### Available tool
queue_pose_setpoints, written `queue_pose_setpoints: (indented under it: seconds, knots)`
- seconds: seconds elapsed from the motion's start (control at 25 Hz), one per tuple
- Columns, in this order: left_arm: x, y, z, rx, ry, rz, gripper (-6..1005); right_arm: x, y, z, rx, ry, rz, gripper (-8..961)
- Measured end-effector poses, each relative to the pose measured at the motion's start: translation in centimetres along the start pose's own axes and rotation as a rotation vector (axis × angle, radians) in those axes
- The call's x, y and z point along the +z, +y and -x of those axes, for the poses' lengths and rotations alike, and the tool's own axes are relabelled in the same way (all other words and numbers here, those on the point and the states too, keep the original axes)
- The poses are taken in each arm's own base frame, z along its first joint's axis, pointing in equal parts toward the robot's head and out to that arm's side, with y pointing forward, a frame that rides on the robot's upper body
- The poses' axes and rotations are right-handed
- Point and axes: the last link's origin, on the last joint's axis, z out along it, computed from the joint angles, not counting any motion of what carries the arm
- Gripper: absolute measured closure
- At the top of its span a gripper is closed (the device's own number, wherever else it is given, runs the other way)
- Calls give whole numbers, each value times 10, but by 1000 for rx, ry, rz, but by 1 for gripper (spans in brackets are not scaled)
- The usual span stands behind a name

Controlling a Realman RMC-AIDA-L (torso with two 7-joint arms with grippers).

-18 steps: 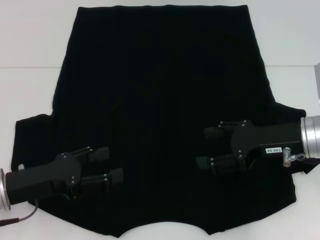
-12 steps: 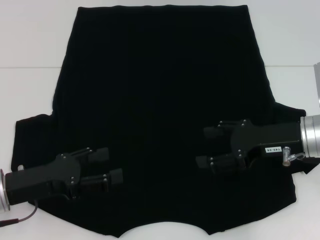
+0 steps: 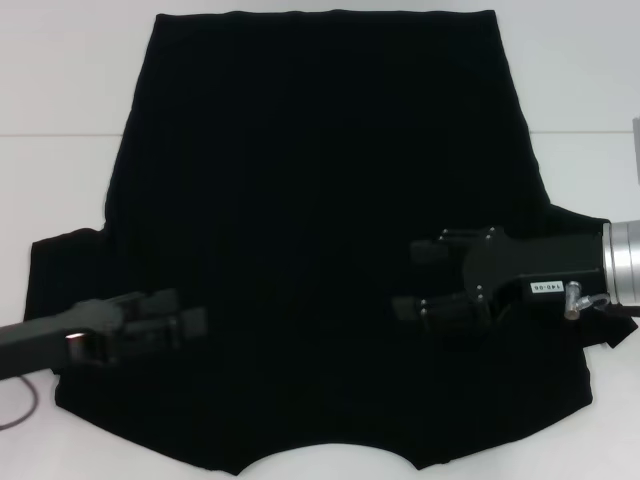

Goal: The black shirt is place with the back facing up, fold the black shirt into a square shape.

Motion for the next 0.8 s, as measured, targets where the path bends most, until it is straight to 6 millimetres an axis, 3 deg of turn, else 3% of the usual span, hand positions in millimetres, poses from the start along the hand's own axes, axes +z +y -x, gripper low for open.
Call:
queue_pose_setpoints:
  seconds: [0.16, 0.48, 0.8]
  knots:
    - [-25, -20, -4, -245, -59, -166, 119, 0, -3, 3, 8, -3, -13, 28]
    - [-53, -38, -6, -390, -110, -340, 132, 6, -8, 10, -5, -3, -39, 28]
    - [-59, -53, -5, -440, -158, -465, 145, 5, -12, 14, -3, -9, -51, 29]
